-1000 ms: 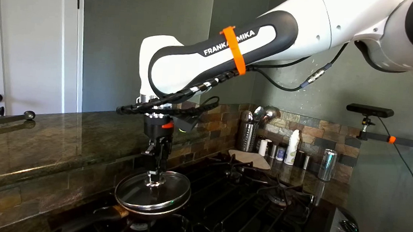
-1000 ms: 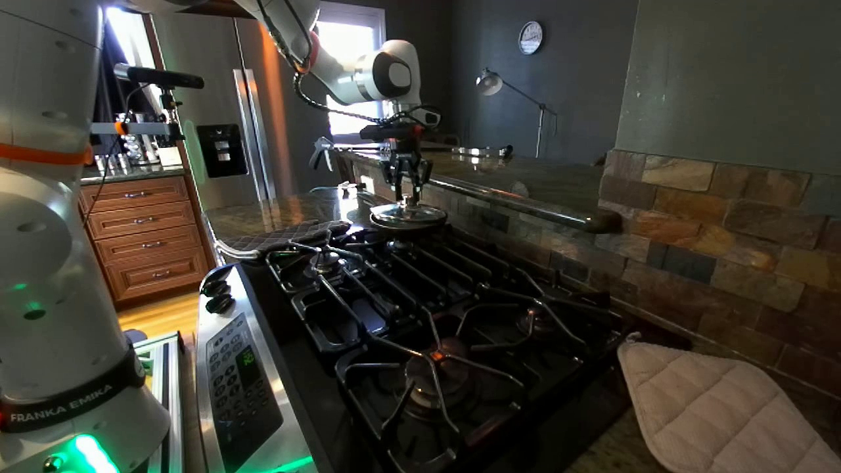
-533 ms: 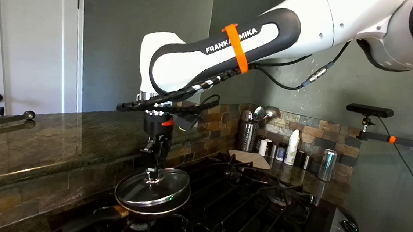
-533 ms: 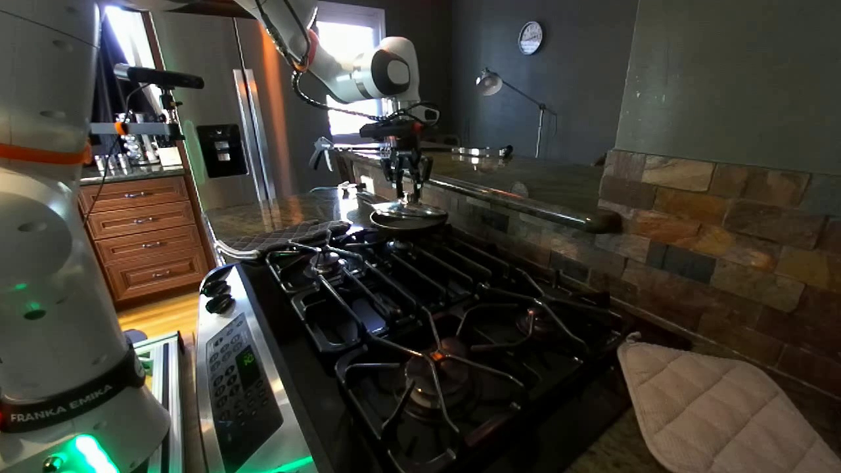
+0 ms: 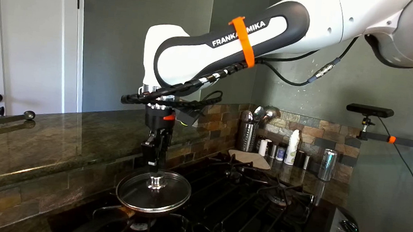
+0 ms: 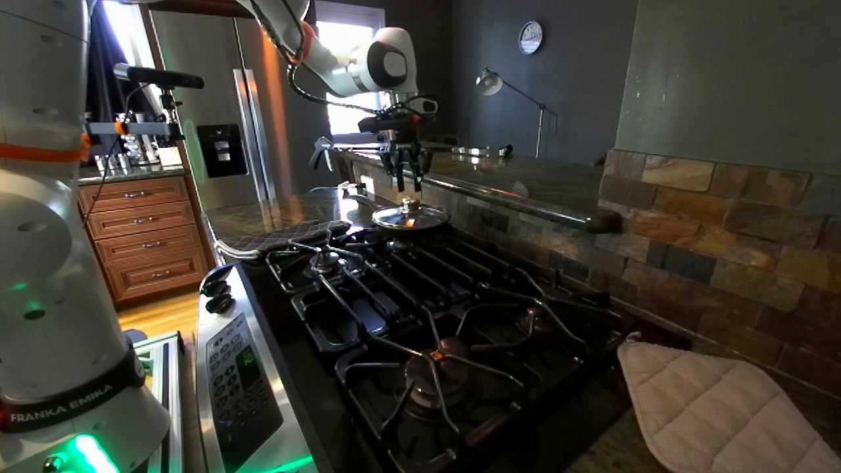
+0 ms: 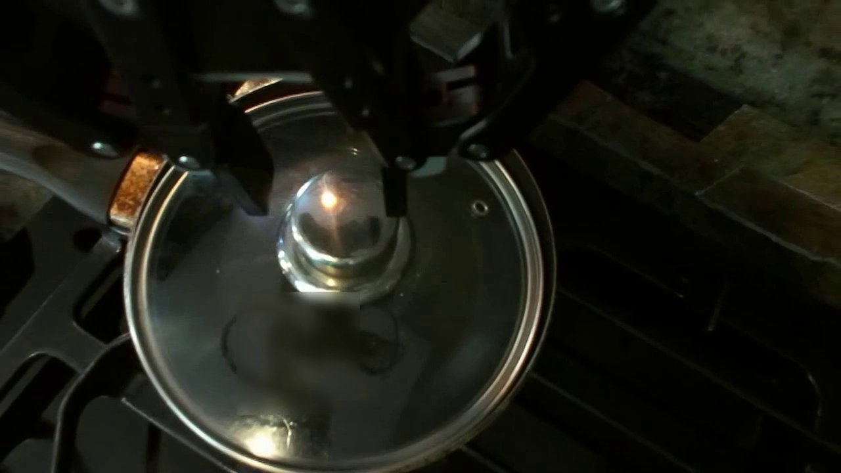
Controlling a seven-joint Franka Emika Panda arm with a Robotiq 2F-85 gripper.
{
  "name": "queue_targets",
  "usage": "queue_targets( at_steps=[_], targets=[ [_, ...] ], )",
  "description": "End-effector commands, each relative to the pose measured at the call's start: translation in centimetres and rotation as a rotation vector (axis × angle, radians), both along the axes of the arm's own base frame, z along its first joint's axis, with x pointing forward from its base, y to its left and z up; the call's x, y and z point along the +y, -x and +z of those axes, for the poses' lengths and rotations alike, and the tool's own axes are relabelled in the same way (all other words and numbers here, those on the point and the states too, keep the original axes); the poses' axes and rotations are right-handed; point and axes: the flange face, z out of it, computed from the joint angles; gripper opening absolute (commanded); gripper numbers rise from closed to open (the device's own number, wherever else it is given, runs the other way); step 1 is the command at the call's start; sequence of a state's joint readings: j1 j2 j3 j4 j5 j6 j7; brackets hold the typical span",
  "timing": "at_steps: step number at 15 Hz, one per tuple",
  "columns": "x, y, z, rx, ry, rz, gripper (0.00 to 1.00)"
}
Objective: Put the glass lid on the pan.
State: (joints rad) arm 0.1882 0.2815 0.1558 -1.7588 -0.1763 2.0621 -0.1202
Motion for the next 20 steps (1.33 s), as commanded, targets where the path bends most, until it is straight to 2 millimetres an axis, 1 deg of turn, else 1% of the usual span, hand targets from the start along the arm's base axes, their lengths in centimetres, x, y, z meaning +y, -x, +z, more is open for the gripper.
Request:
queue_targets(
  at_steps=[1, 2, 3, 5, 6, 7, 8, 15, 18, 20],
  targets=[
    [0.2, 0.8, -0.2, -0.004, 0.003, 0.005, 0.23],
    [0.1, 0.8, -0.1, -0.006, 0.001, 0.003, 0.72],
    [0.1, 0.8, 0.0, -0.005, -0.004, 0.004, 0.74],
    [-0.1, 0.9, 0.2, 0.000, -0.021, 0.008, 0.88],
    [-0.2, 0.9, 0.2, -0.001, -0.020, 0.007, 0.96],
    [-0.2, 0.8, 0.1, 0.003, -0.021, 0.010, 0.99],
    [-0.2, 0.8, -0.1, 0.005, -0.021, 0.011, 1.00],
    [-1.0, 0.4, -0.7, 0.034, -0.057, -0.006, 1.00],
    [-1.7, 0.5, 0.2, 0.027, -0.092, -0.040, 1.00],
    [-2.3, 0.5, 0.8, 0.051, -0.129, -0.139, 1.00]
  ],
)
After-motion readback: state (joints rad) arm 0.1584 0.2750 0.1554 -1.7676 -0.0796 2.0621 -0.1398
